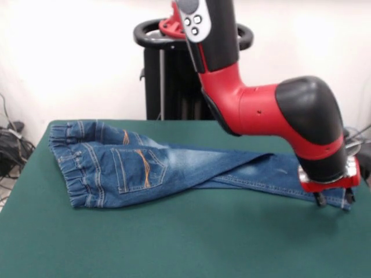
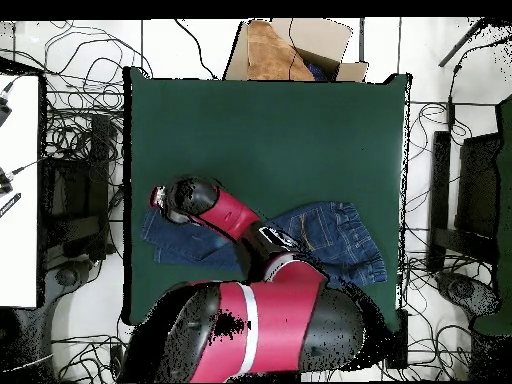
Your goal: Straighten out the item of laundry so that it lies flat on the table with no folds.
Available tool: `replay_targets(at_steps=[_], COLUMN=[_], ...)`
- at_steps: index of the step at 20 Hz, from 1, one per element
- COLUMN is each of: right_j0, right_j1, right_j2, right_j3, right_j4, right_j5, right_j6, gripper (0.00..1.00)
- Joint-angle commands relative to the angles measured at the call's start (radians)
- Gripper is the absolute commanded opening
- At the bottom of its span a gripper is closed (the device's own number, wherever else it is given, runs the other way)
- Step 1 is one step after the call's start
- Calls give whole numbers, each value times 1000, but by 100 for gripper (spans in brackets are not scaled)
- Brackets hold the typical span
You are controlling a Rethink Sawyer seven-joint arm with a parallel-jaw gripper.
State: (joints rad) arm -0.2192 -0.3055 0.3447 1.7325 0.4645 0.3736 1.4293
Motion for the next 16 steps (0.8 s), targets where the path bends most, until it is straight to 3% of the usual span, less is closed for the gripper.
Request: replay_targets(at_steps=[1,16], right_j0=[63,144], right_j1=[180,148], right_j2=[63,-35], right_j3=[13,-21], right_j4=[10,25], right_j5=[-183,-64], right_j6=[243,244], gripper=[100,100])
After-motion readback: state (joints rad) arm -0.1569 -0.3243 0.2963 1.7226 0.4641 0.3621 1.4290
